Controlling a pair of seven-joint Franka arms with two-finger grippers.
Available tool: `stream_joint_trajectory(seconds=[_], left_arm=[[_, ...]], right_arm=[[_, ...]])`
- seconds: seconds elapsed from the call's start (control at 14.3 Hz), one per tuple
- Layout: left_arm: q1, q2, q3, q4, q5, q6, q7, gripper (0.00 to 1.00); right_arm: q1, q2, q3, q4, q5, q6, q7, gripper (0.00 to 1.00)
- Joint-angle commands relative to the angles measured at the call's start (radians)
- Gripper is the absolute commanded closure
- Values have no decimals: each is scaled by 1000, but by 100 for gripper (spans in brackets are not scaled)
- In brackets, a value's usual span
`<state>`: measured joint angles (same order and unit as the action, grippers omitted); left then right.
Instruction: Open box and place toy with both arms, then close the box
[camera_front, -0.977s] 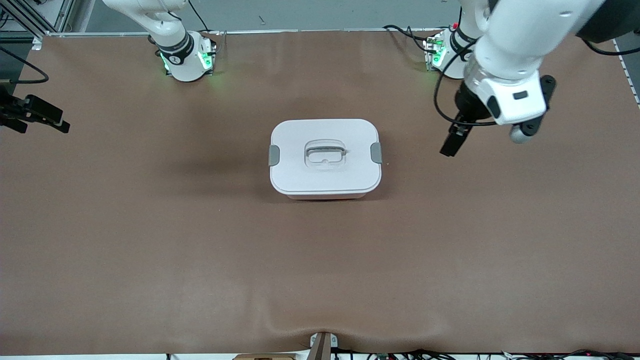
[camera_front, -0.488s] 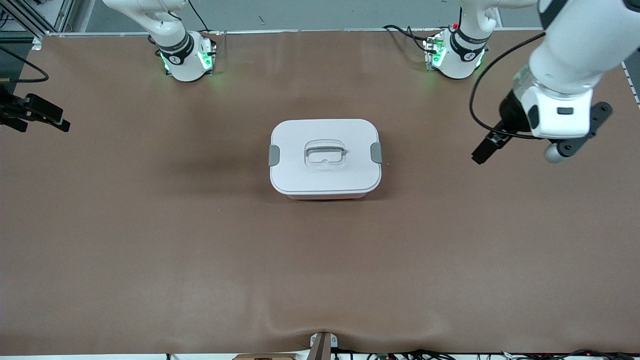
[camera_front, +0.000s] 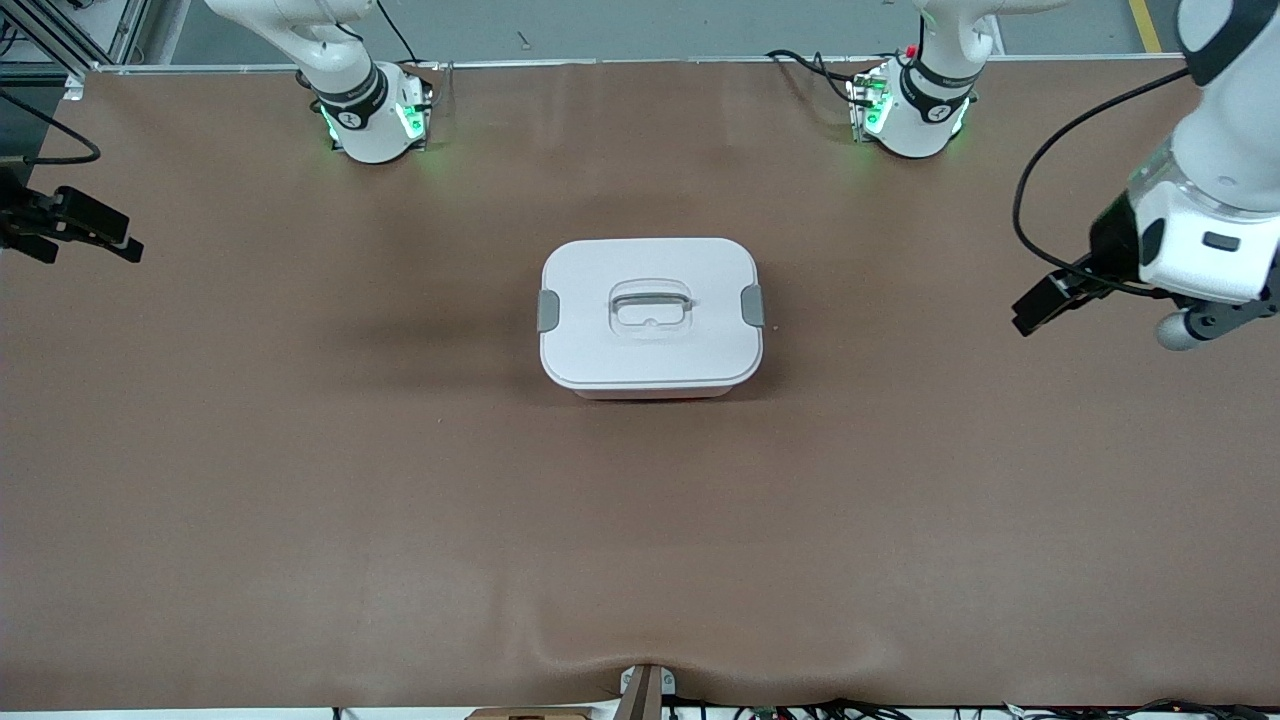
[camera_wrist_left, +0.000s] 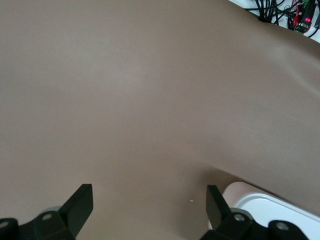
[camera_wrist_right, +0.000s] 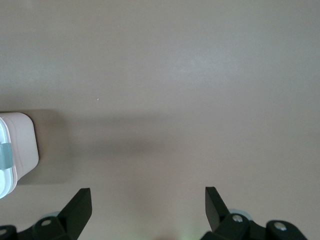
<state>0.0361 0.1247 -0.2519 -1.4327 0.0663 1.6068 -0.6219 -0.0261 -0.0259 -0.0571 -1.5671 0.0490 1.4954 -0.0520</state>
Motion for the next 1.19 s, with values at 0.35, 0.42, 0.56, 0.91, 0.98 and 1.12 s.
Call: stream_joint_trajectory(seconds=[0.35,0.42,0.56,0.91,0.98,1.12], left_arm=[[25,-31,-4,2,-32,-19,149,0],[27,-31,-4,2,-34,-18,151,0],[28,-33,-3,2,-32,-19,149,0],[16,-60,89,-3,-42,-103,380,0],[16,-72,106,-6,-58,-110,443,0],[10,-91,141,-6,-83,-110,516,0]], right_arm=[[2,-16,3,-2,-14,-11,7,0],[2,-16,3,-2,-14,-11,7,0],[2,-16,3,-2,-14,-11,7,0],[2,-16,3,-2,-14,-11,7,0],[2,-16,3,-2,-14,-11,7,0],[2,-16,3,-2,-14,-11,7,0]])
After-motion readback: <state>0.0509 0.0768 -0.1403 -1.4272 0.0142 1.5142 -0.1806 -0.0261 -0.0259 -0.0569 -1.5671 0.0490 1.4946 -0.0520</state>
